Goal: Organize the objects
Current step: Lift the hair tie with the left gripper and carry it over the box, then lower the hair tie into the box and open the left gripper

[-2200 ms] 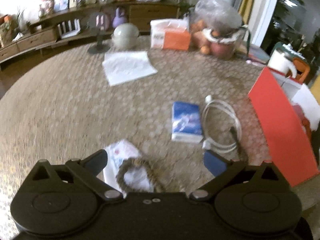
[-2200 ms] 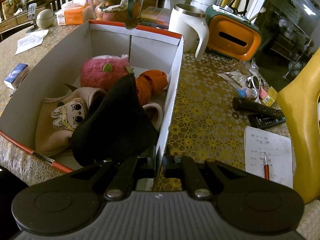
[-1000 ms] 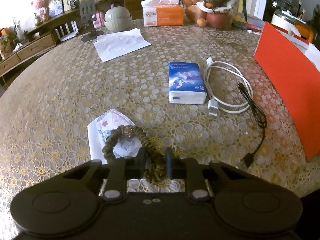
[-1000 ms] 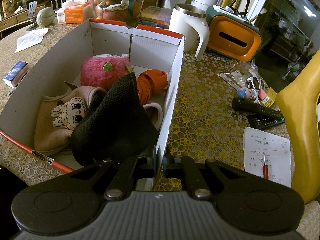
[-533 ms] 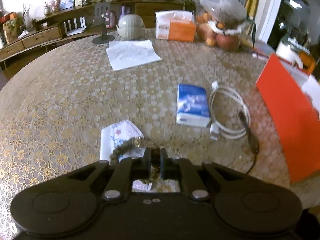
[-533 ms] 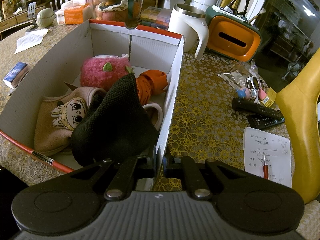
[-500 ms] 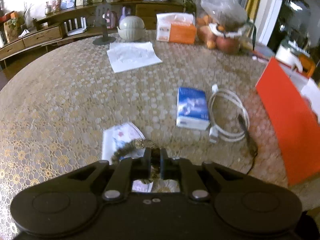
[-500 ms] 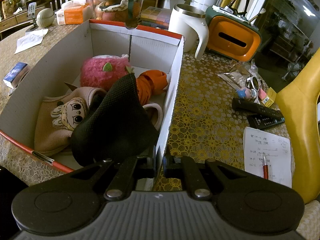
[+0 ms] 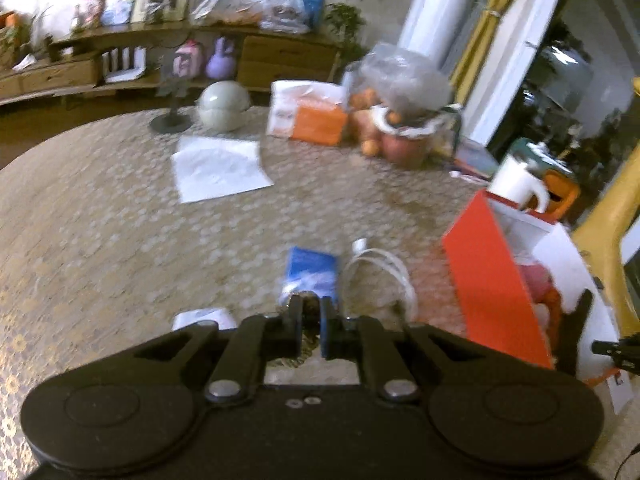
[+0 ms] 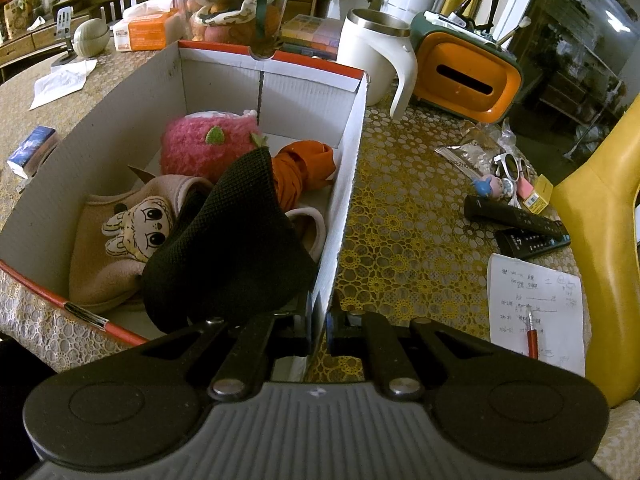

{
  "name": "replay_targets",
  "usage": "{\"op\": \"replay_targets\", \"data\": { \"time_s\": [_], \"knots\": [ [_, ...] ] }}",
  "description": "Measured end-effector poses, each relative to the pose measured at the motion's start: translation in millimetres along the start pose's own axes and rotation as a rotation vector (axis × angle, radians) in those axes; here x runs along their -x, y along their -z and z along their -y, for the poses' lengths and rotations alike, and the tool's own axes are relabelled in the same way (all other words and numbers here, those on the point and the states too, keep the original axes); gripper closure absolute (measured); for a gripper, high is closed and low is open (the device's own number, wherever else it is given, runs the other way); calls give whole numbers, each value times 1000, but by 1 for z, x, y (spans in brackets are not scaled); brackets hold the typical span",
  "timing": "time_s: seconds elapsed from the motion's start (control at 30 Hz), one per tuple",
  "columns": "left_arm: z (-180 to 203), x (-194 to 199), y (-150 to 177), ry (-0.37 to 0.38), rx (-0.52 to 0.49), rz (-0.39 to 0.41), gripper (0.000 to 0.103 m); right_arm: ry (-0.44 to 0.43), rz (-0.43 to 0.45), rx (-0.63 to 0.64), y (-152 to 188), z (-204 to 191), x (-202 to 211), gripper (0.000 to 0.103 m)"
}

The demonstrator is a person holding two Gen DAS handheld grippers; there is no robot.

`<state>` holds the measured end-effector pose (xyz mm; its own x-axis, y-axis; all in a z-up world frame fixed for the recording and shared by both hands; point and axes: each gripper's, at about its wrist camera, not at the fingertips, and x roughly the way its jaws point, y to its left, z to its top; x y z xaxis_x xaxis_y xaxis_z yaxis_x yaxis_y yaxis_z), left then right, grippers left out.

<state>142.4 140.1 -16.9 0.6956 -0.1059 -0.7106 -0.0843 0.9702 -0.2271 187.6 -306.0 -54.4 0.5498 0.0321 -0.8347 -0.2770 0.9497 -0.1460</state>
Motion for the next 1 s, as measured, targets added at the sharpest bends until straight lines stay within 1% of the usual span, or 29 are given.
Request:
{"op": "replay_targets", "data": {
  "time_s": [0.2,0.6,0.73,0.87,1.0],
  "knots": [
    [40,-6,-11,70,-72,2,98,0,-1,-1,0,0,0,97],
    [131,-10,-40,212,-209,48,98,-12,3,-5,-3,-1,1,97],
    [163,-12,-43,251,-260,53,98,-18,7,-10,-2,0,1,97],
    [188,-17,-43,287,-290,44,98,-24,7,-12,-2,0,0,97],
    [210,-25,-37,297,-335,27,98,-26,8,-16,-1,0,1,97]
  ]
}}
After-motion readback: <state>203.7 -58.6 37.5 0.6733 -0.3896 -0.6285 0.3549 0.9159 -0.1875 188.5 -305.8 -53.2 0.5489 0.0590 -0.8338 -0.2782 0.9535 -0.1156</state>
